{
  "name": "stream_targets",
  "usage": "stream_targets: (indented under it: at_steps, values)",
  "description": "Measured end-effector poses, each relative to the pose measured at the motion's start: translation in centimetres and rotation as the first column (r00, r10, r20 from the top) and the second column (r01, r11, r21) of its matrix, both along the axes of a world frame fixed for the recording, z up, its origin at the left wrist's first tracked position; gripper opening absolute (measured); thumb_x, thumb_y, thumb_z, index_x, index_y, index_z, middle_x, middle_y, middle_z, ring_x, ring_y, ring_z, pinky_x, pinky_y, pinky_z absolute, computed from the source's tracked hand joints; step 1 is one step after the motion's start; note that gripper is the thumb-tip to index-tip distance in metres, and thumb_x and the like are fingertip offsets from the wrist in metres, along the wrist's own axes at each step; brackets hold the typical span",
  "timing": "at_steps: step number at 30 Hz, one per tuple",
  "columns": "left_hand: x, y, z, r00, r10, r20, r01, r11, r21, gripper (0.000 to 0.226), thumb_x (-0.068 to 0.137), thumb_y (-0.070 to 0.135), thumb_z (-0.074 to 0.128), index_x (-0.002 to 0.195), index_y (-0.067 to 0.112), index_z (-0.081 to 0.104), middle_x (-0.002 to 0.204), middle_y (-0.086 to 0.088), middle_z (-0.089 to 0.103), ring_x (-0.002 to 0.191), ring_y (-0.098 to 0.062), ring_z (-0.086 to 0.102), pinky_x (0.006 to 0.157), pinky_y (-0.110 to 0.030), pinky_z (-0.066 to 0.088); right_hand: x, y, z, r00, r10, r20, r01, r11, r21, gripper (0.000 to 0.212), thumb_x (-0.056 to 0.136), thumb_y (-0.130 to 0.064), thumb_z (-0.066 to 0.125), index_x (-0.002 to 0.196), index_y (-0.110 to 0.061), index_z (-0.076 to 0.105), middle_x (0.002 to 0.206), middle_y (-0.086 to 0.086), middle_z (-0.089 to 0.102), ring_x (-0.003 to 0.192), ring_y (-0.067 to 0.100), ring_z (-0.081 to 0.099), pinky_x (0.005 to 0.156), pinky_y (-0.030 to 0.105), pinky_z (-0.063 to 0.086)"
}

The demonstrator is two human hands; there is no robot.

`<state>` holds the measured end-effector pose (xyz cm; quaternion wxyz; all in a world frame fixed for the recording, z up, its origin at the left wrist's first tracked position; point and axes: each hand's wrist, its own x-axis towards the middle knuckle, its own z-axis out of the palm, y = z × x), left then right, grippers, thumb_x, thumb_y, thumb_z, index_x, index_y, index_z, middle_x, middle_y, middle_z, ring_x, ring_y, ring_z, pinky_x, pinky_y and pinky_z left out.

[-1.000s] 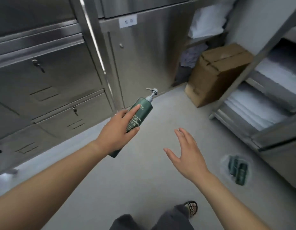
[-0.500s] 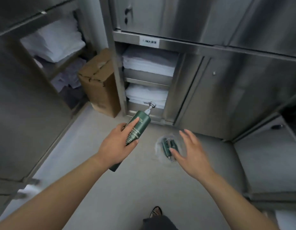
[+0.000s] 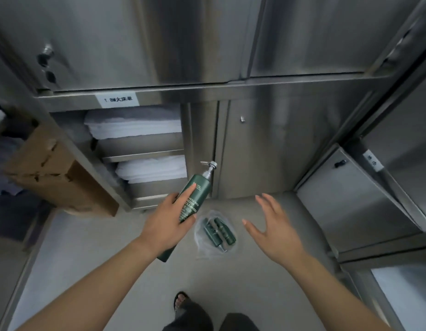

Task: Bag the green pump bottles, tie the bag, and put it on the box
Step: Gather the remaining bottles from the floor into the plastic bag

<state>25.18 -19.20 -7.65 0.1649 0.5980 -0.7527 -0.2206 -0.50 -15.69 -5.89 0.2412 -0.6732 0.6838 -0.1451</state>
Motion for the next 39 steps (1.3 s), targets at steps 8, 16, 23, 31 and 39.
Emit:
stream_targets:
  at_steps: [8,16,23,31,39]
  values:
    - [-3.1,-6.9,-0.3,0.994,-0.109,0.009,0.108,0.993,0.047,0.072,0.087,0.041,0.054,0.142,0.047,0.009,0.13,-0.005,0.045,0.111,-0.023,0.049,0.085,-0.033,0.043,-3.1,-5.0,-1.1,0.999,-0.043,-0.01,0.043,0.998,0.038,0.069,0.088,-0.052,0.048,0.144,-0.02,0.026,0.154,-0.002,0.019,0.141,0.015,0.019,0.113,0.035,0.026]
    - [-7.5,-8.7,-4.5,0.985,0.155,0.078,-0.165,0.977,0.136,0.073,0.085,0.046,0.055,0.14,0.053,0.008,0.127,-0.003,0.046,0.105,-0.022,0.051,0.086,-0.037,0.048,-8.3,-12.8,-5.5,0.981,0.193,-0.014,-0.19,0.975,0.114,0.069,0.087,-0.052,0.049,0.143,-0.018,0.028,0.154,0.003,0.023,0.141,0.019,0.022,0.112,0.033,0.026]
    - [-13.7,-8.3,-11.2,0.929,0.365,0.066,-0.37,0.895,0.25,0.068,0.086,0.044,0.054,0.142,0.047,0.014,0.129,-0.001,0.045,0.104,-0.02,0.052,0.082,-0.034,0.047,-13.0,-18.5,-11.6,0.898,0.436,-0.056,-0.416,0.883,0.216,0.069,0.088,-0.053,0.046,0.144,-0.017,0.025,0.154,0.003,0.021,0.142,0.018,0.018,0.113,0.033,0.024]
    - [-12.7,-11.1,-26.9,0.918,0.381,0.107,-0.395,0.888,0.234,0.068,0.086,0.044,0.054,0.14,0.05,0.013,0.129,-0.001,0.045,0.102,-0.019,0.051,0.081,-0.035,0.048,-11.6,-21.2,-28.1,0.876,0.483,-0.005,-0.468,0.852,0.236,0.067,0.089,-0.052,0.046,0.144,-0.019,0.025,0.154,0.005,0.02,0.142,0.02,0.017,0.113,0.037,0.025]
    - [-10.0,-12.4,-53.9,0.934,0.324,0.148,-0.351,0.909,0.223,0.068,0.078,0.061,0.038,0.139,0.053,0.007,0.131,-0.003,0.044,0.102,-0.02,0.052,0.081,-0.038,0.051,-7.8,-23.1,-55.3,0.88,0.474,0.027,-0.469,0.857,0.214,0.068,0.088,-0.055,0.045,0.144,-0.023,0.024,0.154,0.0,0.021,0.141,0.018,0.021,0.112,0.04,0.029]
